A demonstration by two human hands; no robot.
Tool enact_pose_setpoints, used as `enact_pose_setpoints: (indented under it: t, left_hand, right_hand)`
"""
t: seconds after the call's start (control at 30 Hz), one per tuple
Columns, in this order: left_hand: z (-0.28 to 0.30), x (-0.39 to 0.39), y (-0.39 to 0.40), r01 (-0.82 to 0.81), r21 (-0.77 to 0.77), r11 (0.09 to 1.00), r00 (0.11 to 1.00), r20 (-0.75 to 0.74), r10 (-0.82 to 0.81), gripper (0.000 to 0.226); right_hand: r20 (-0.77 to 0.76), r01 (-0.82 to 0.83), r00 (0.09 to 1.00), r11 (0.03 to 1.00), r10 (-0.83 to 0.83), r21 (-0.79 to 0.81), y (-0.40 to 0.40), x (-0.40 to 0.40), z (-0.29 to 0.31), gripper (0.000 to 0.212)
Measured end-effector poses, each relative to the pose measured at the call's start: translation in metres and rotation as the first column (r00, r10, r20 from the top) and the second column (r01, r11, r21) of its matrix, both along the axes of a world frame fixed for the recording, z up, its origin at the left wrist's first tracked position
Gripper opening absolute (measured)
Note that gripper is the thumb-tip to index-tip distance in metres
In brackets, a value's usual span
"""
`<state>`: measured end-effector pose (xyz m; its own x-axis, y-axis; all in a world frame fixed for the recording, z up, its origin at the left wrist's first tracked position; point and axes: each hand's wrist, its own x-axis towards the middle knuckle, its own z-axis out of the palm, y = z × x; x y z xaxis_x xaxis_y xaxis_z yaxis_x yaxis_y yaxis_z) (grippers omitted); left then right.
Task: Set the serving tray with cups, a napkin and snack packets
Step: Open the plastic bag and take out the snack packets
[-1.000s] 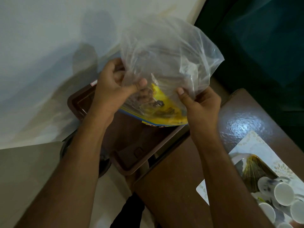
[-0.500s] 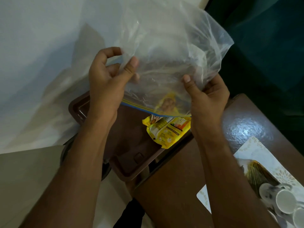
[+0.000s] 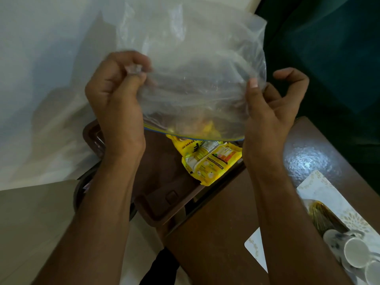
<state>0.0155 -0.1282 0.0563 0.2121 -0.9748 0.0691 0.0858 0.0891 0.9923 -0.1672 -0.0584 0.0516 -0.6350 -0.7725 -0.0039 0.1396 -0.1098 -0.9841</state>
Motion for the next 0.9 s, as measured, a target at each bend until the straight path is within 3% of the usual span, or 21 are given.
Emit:
enact_pose_setpoints:
  t: [0.13, 0.2, 0.27, 0.37, 0.47, 0.57, 0.6, 0.7, 0.77, 0.83, 0.9]
  left_hand:
    - [-0.001, 0.001, 0.000, 0.084, 0.113, 0.990, 0.995, 0.040, -0.089, 0.045]
    - [-0.003, 0.008, 0.001, 0.180, 0.149, 0.972, 0.957, 0.203, -0.209, 0.067]
    - [-0.005, 0.015, 0.004, 0.266, 0.165, 0.950, 0.852, 0.420, -0.312, 0.083]
    - [-0.007, 0.014, 0.012, 0.245, 0.156, 0.957, 0.719, 0.633, -0.287, 0.088]
    - [-0.007, 0.014, 0.016, 0.157, 0.097, 0.983, 0.649, 0.740, -0.177, 0.073]
    - [-0.008, 0.019, 0.018, 0.083, 0.037, 0.996, 0.597, 0.798, -0.079, 0.035]
    - [-0.008, 0.020, 0.020, 0.060, 0.007, 0.998, 0.579, 0.814, -0.041, 0.024]
    - [-0.006, 0.023, 0.025, 0.040, -0.111, 0.993, 0.523, 0.849, 0.074, 0.013]
    - [-0.003, 0.021, 0.032, 0.144, -0.207, 0.968, 0.509, 0.854, 0.107, 0.012]
    - [-0.001, 0.017, 0.039, 0.264, -0.260, 0.929, 0.534, 0.841, 0.083, 0.012]
    - [-0.004, 0.015, 0.049, 0.307, -0.239, 0.921, 0.536, 0.843, 0.040, 0.014]
  right_hand:
    - [-0.260, -0.051, 0.963, 0.996, 0.068, 0.073, 0.001, -0.002, -0.003, 0.025]
    - [-0.344, -0.068, 0.934, 0.993, 0.099, 0.100, 0.005, -0.005, -0.007, 0.040]
    - [-0.400, -0.091, 0.907, 0.989, 0.131, 0.117, 0.010, -0.008, -0.008, 0.054]
    - [-0.535, -0.094, 0.820, 0.970, 0.204, 0.225, 0.015, -0.013, -0.017, 0.054]
    - [-0.568, -0.114, 0.753, 0.916, 0.333, 0.385, 0.019, -0.012, -0.023, 0.047]
    - [-0.633, -0.149, 0.554, 0.812, 0.541, 0.564, 0.026, -0.014, -0.021, 0.093]
    - [-0.688, -0.108, 0.473, 0.811, 0.551, 0.575, 0.028, -0.013, -0.021, 0.096]
    - [-0.868, 0.130, 0.260, 0.875, 0.424, 0.466, 0.032, -0.005, -0.016, 0.064]
    - [-0.897, 0.226, 0.139, 0.868, 0.420, 0.441, 0.031, 0.005, -0.011, 0.049]
    - [-0.880, 0.187, 0.112, 0.861, 0.461, 0.474, 0.029, 0.014, -0.007, 0.036]
    - [-0.818, 0.164, 0.212, 0.806, 0.534, 0.569, 0.026, 0.021, 0.002, 0.019]
